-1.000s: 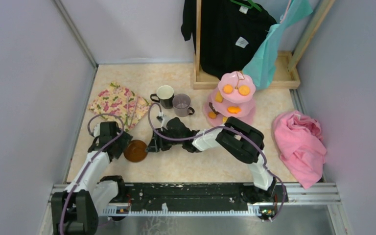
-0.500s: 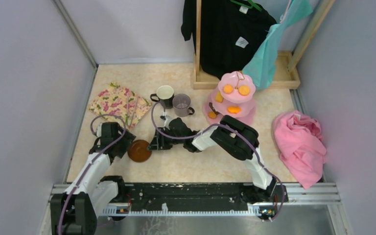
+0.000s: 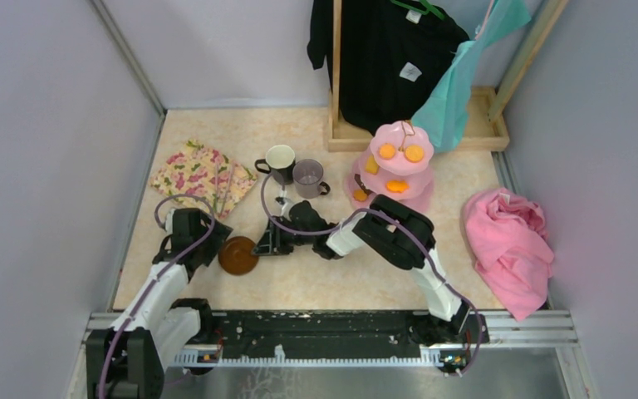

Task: Serve the afternoon tea
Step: Move the coaster to the center of the board.

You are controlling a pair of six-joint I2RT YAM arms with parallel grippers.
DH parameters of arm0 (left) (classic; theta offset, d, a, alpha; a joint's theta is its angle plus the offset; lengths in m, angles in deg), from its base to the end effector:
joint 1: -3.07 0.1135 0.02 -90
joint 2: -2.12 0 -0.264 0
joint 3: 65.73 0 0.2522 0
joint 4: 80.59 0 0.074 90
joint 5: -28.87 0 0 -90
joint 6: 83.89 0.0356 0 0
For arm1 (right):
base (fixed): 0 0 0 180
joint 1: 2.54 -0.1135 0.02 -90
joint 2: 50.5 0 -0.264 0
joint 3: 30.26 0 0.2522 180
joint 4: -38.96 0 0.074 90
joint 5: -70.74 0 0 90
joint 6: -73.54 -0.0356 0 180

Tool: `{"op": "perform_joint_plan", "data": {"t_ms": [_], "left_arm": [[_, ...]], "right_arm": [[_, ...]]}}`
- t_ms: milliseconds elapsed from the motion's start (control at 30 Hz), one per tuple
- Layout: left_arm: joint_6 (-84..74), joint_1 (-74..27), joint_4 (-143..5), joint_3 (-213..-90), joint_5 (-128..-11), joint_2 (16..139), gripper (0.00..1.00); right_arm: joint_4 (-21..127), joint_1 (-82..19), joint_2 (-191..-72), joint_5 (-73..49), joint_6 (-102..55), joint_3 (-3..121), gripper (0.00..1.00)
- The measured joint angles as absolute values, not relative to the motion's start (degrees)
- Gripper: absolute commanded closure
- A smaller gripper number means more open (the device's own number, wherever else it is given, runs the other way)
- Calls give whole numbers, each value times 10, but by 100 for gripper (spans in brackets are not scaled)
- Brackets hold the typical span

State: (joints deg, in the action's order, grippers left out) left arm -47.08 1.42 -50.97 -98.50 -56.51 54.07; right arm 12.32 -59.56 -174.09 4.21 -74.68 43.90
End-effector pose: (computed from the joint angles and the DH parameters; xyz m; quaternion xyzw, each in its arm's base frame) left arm 0.1676 -0.0020 0.1562 -0.4194 0.8361 -0.1284 0.3294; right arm 0.2213 0.3671 0.1005 -0.1040 0.8166 0.5484 0.1471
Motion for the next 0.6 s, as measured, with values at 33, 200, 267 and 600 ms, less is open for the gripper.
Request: {"op": "perform_joint_plan", "data": {"t_ms": [33,200,267,600], "left_arm": [[-471,14,-514,-983,-566,541,18],[-470,13,-534,-976,-565,541,18],[-469,13,-541,-974,-564,541,18],[-469,11,-568,-963,-572,541,18]], "right_arm": [[121,-595,-1743,43,-751,438,72],[119,-592,-1750,47,-768,437,88],[117,-591,-1750,47,-772,435,91],[103,-585,-1739,44,-780,412,92]]}}
